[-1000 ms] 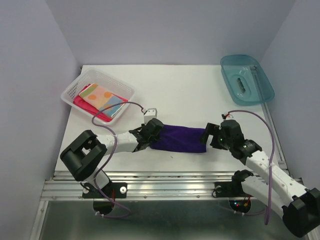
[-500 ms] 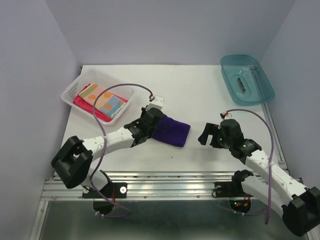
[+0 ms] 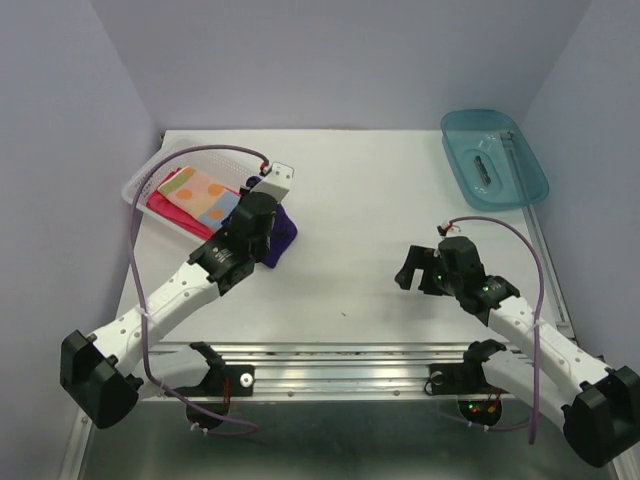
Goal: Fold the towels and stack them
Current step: Neatly place the folded towel into the bin
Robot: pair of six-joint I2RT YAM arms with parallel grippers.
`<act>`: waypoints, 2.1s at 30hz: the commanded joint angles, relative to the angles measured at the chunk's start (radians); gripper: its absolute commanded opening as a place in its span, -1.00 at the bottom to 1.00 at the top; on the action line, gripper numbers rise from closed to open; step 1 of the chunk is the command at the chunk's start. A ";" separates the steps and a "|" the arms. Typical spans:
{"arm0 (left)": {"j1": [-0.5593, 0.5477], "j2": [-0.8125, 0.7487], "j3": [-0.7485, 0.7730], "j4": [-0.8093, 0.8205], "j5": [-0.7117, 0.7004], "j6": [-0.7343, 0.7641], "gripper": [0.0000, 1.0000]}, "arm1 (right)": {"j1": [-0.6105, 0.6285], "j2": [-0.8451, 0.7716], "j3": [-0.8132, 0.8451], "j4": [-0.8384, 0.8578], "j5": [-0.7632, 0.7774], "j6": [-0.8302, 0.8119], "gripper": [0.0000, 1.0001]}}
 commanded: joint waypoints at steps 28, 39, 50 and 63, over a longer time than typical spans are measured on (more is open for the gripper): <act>0.300 0.051 0.372 -0.152 0.155 0.370 -1.00 | 0.005 0.019 0.045 0.058 0.016 -0.007 1.00; 0.449 0.150 0.307 -0.055 0.327 0.444 -1.00 | 0.005 0.032 0.049 0.051 0.044 -0.004 1.00; 0.628 0.361 0.323 0.041 0.468 0.524 -1.00 | 0.007 0.019 0.054 0.043 0.094 -0.004 1.00; 0.757 0.551 0.329 0.190 0.537 0.551 -1.00 | 0.005 0.045 0.065 0.008 0.145 0.010 1.00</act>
